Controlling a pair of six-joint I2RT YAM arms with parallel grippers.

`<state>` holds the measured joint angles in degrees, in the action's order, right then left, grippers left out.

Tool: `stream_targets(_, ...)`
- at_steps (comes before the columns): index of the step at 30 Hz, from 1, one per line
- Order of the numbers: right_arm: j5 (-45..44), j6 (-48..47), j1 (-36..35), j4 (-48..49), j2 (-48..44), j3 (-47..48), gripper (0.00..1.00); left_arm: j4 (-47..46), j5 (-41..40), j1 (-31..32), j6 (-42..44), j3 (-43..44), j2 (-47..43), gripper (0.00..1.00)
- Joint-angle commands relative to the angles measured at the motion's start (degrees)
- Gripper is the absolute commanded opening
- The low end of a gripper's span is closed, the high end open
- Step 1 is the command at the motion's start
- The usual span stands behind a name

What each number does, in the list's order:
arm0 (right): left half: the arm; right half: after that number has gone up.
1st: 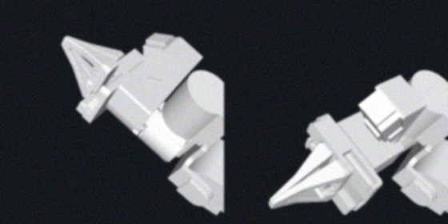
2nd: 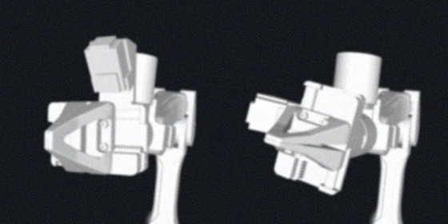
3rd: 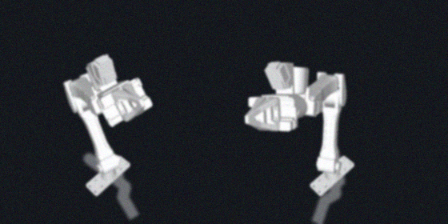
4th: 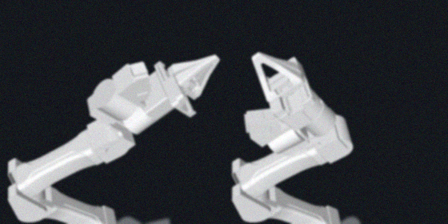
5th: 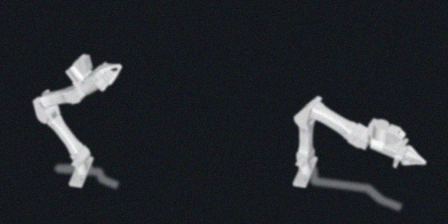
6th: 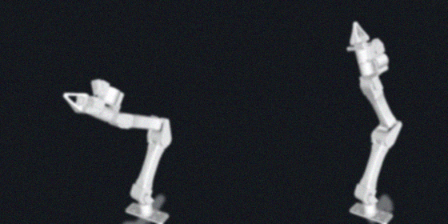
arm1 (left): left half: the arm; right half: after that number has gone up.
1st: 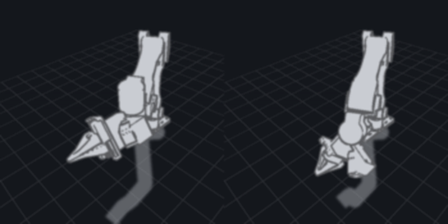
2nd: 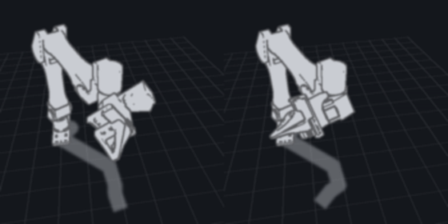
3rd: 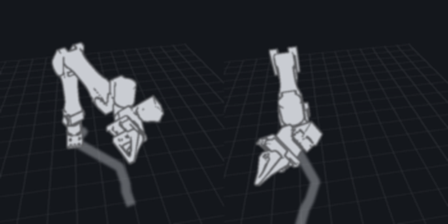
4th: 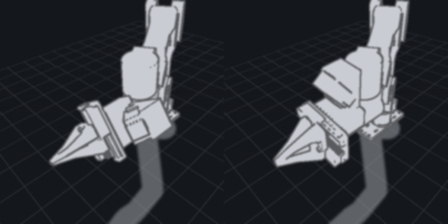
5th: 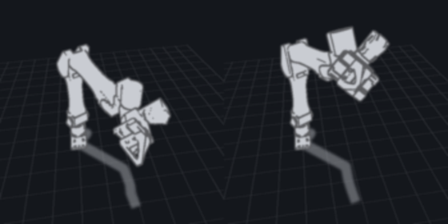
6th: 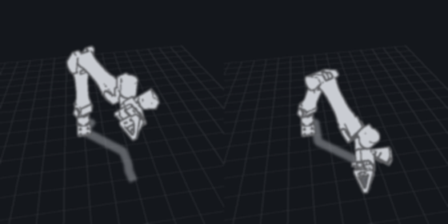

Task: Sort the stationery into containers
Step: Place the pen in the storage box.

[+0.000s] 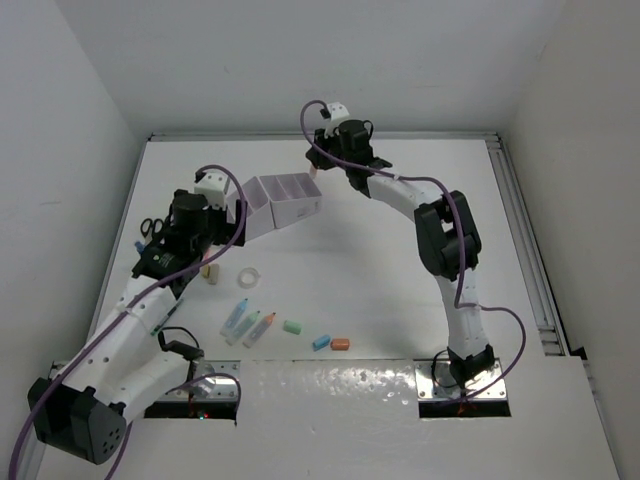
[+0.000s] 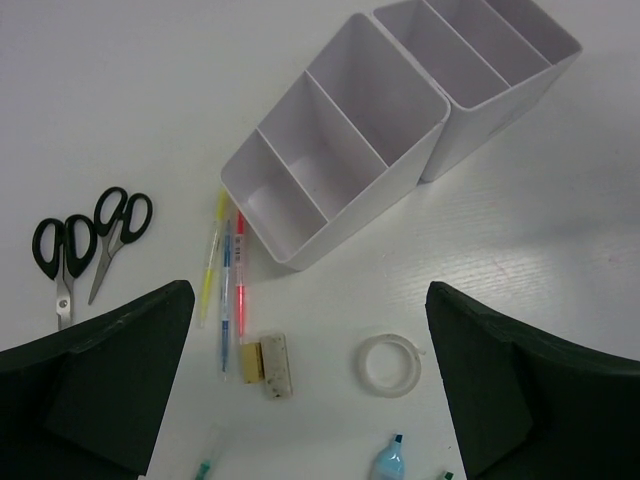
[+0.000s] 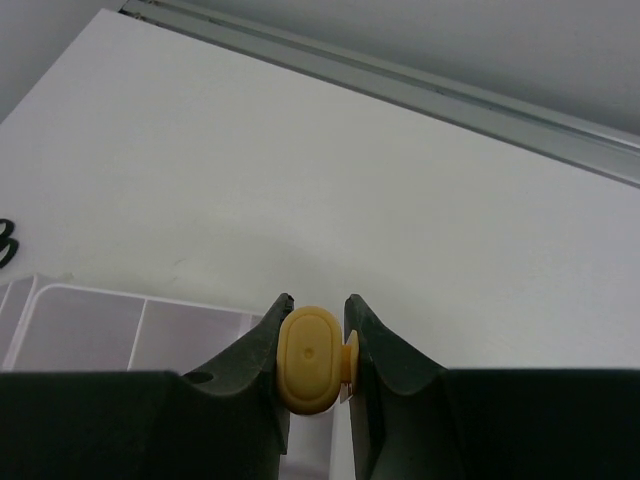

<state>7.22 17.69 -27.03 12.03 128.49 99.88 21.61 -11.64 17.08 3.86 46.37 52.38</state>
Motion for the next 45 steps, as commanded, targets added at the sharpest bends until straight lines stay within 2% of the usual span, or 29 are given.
stream_targets(1, 1.5, 1.9, -0.2, 6.1, 0.2, -0.9, 0.00, -3.3, 0.0, -1.1, 0.6, -0.2, 0.8, 1.00)
stream_targets(14, -0.1, 4.7, -0.9, 8.7, 4.0, -4.2, 0.00, -5.5, 1.3, -2.5, 1.9, -0.5, 3.0, 1.00)
stream_targets(17, -0.1, 5.1, -1.0, 8.5, 4.3, -4.1, 0.10, -5.5, 1.4, -2.8, 2.1, -0.5, 3.1, 1.00)
stream_targets(18, -0.2, 5.3, -1.2, 8.5, 4.3, -4.2, 0.17, -5.5, 1.6, -2.8, 2.2, -0.4, 3.3, 1.00)
stream_targets(21, -0.2, 6.5, -1.1, 8.7, 4.0, -4.5, 0.28, -5.8, 2.0, -2.9, 2.4, -0.2, 3.6, 1.00)
stream_targets(30, -0.1, 8.1, -1.1, 10.7, -1.2, -8.2, 0.46, -6.5, 3.9, -3.2, 3.6, 0.8, 4.5, 1.00)
stream_targets(34, -0.1, 8.1, -0.9, 11.1, -5.4, -10.7, 0.57, -6.5, 5.4, -3.1, 4.9, 1.4, 4.0, 1.00)
stream_targets(37, 0.0, 7.9, -0.8, 11.3, -10.5, -13.8, 0.65, -6.0, 9.8, -3.1, 7.7, 1.7, 3.3, 0.99)
stream_targets(40, 0.4, 7.4, -0.7, 9.9, -16.4, -16.4, 0.74, -4.2, 15.8, -1.8, 15.6, 1.8, 2.3, 0.99)
stream_targets(43, 0.8, 6.5, -1.0, 6.5, -22.5, -19.4, 0.78, -1.1, 20.7, 0.6, 22.8, 2.1, 2.2, 0.98)
stream_targets(44, 0.8, 6.3, -1.1, 5.8, -24.1, -20.7, 0.78, 1.9, 21.5, 1.1, 24.2, 2.8, 2.5, 0.96)
stream_targets(45, 0.7, 6.4, -1.2, 4.4, -27.8, -23.6, 0.77, 3.7, 22.4, 1.6, 25.3, 3.2, 3.4, 0.88)
